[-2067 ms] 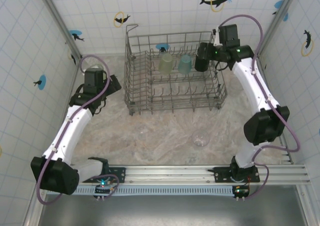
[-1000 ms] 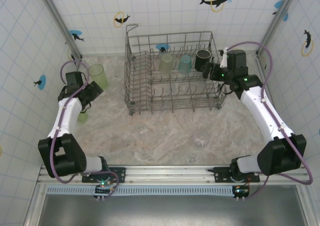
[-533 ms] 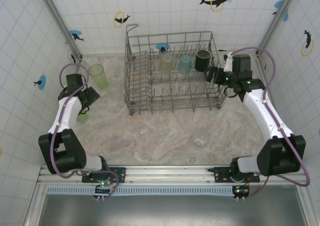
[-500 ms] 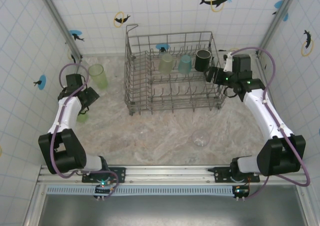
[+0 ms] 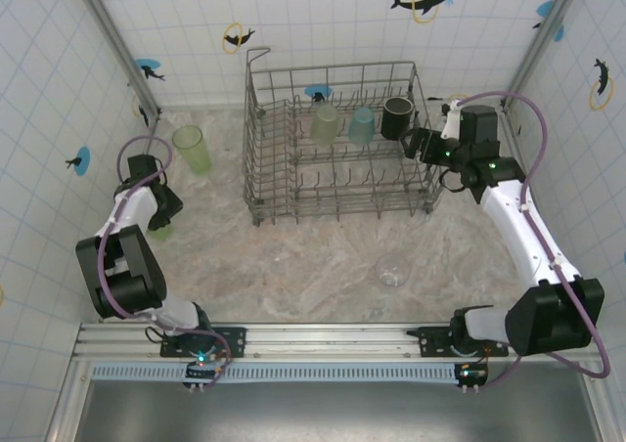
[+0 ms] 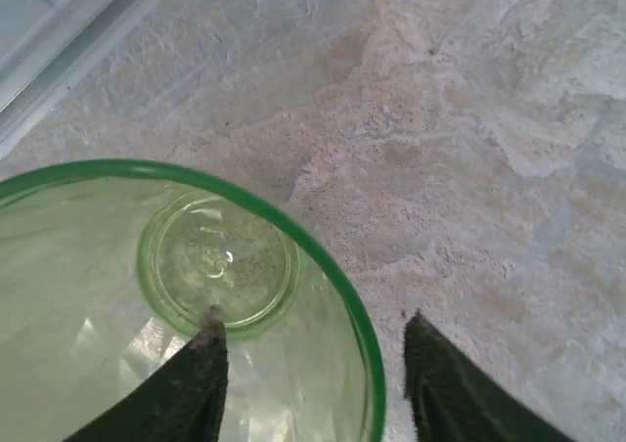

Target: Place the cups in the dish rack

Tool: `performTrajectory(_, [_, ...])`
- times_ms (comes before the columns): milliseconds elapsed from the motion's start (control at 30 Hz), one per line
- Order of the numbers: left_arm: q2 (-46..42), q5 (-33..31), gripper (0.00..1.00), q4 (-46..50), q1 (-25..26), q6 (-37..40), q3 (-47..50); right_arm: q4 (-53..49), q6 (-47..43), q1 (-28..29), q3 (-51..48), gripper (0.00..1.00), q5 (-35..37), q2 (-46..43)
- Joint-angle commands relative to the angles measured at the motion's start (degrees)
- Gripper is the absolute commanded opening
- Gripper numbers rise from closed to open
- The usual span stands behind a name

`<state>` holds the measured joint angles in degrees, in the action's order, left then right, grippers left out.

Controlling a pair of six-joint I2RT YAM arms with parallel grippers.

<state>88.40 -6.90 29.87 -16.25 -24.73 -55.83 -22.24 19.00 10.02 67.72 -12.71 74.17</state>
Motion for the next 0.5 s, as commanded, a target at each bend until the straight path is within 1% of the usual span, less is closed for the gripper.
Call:
performTrajectory(0, [-0.1, 1.6, 0.20, -0.5, -0.3, 1.1, 0.7, 0.4, 0.1, 0.3, 1.4, 1.00, 0.0, -0.9])
performTrajectory(67, [-1.1, 2.0, 0.00, -0.1, -0.2, 1.0, 0.7, 0.1, -0.1, 0.4, 1.6, 1.00, -0.2, -0.8])
performTrajectory(233, [-4.0, 2.8, 0.00, 3.1, -0.2, 1.3, 0.4, 0.7, 0.0, 0.7, 1.2, 1.00, -0.9, -0.4])
performTrajectory(333, [-6.1, 5.3, 0.00, 4.0, -0.3, 1.2, 0.4, 1.1, 0.0, 0.9, 1.0, 1.00, -1.6, 0.2])
performTrajectory(367, [-6.8, 6.9, 0.00, 4.2, -0.3, 1.0, 0.4, 1.2, 0.1, 1.0, 0.9, 1.00, -1.9, 0.5])
performTrajectory(467, [-8.3, 15.2, 0.00, 4.7, -0.3, 0.1, 0.4, 1.5, 0.5, 1.3, 1.1, 1.00, -2.8, 1.5])
